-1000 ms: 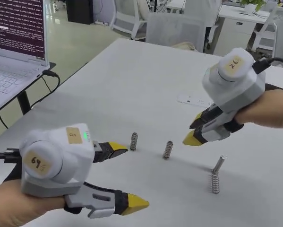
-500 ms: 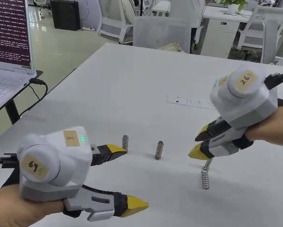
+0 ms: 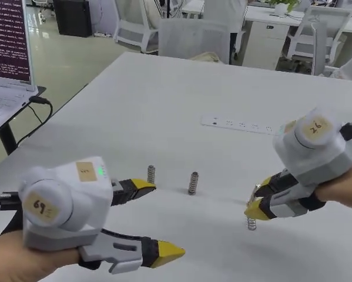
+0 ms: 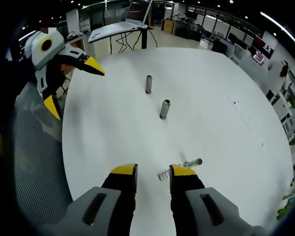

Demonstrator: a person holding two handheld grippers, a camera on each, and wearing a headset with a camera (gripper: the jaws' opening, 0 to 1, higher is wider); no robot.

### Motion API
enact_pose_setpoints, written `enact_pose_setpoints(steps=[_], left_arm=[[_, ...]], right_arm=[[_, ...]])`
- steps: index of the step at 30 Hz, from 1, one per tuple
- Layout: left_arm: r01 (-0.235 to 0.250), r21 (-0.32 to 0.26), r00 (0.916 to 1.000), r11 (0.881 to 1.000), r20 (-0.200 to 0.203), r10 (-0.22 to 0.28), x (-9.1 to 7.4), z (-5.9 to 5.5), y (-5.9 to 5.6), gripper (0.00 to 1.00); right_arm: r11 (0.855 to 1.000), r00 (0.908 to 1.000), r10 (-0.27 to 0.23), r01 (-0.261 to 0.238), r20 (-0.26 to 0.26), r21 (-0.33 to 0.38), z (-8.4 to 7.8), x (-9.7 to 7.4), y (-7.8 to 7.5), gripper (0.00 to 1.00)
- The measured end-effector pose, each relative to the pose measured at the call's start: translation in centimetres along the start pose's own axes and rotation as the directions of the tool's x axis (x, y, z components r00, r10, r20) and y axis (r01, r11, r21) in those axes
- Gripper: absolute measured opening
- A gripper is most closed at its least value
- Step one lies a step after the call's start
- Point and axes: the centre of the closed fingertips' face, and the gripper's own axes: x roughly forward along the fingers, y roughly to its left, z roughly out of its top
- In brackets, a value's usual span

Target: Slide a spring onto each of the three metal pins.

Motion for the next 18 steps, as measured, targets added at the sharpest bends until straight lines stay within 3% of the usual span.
enact_pose_setpoints(steps=[8, 18], left_arm=[[0.002, 0.000, 1.0000, 1.000, 0.005, -0.002, 0.0, 0.1, -0.2, 0.62], [0.003, -0.004, 1.0000, 1.000, 0.004, -0.003, 0.0, 0.0, -0.2, 0.61]], right_arm=[[0.996, 0.9999, -0.014, 0.015, -0.007, 0.084, -2.2, 0.8, -0.3, 0.23], [0.987, 0.9993, -0.033, 0.035, -0.015, 0.154, -3.5, 2.7, -0.7, 0.23]])
